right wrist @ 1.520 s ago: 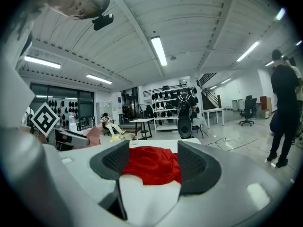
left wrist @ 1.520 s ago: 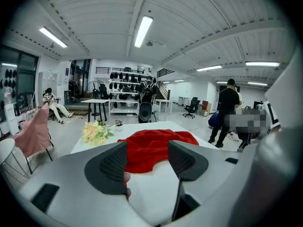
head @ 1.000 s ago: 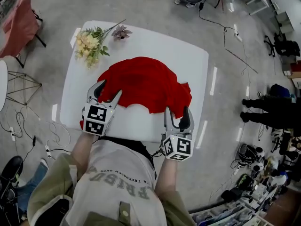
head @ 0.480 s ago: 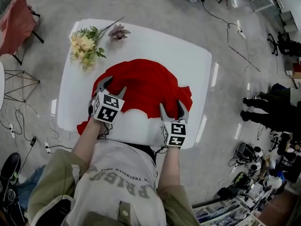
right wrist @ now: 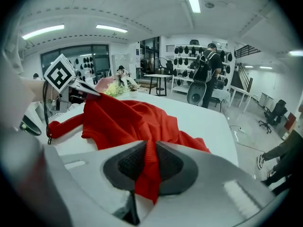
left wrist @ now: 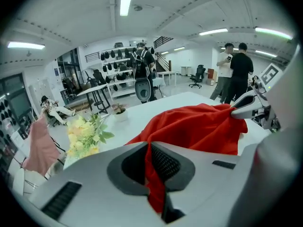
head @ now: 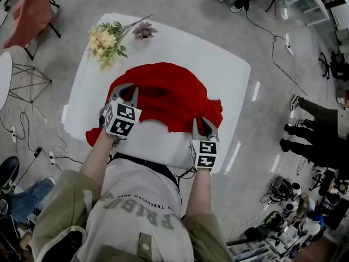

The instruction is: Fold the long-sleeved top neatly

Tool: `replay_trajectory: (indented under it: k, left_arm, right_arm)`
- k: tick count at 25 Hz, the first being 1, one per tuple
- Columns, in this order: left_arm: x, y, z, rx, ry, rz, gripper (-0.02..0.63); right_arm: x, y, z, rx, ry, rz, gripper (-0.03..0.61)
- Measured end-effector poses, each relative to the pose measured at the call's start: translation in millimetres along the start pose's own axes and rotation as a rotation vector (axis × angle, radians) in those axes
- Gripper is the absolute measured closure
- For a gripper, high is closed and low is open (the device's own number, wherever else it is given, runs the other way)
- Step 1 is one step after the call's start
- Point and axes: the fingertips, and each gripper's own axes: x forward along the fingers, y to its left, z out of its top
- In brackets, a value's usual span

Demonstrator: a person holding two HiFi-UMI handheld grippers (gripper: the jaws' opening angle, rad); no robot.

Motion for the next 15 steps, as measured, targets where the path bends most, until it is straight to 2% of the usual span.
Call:
replay_trajectory:
  k: [7,10,15]
  left_arm:
    - [-81.4,-5.3,15.1,-0.026,-0.145,0.115,0.595]
    - [-118.7,-12.5,0.3,-0.042,-0.158,0.163,0.595]
    - [-176.7,-38.1,-41.5,-0.079,-0.14,0.234,0.595]
  right_arm:
    - [-53.9,-1.5,28.8,-0.076,-0.158,0.088,0.534]
    - [-79.0,5.4,30.5,-0.126,-0.201,0.147,0.534]
    - [-127.4,24.3,10.8,-0.2,-0.227,0.252,0.534]
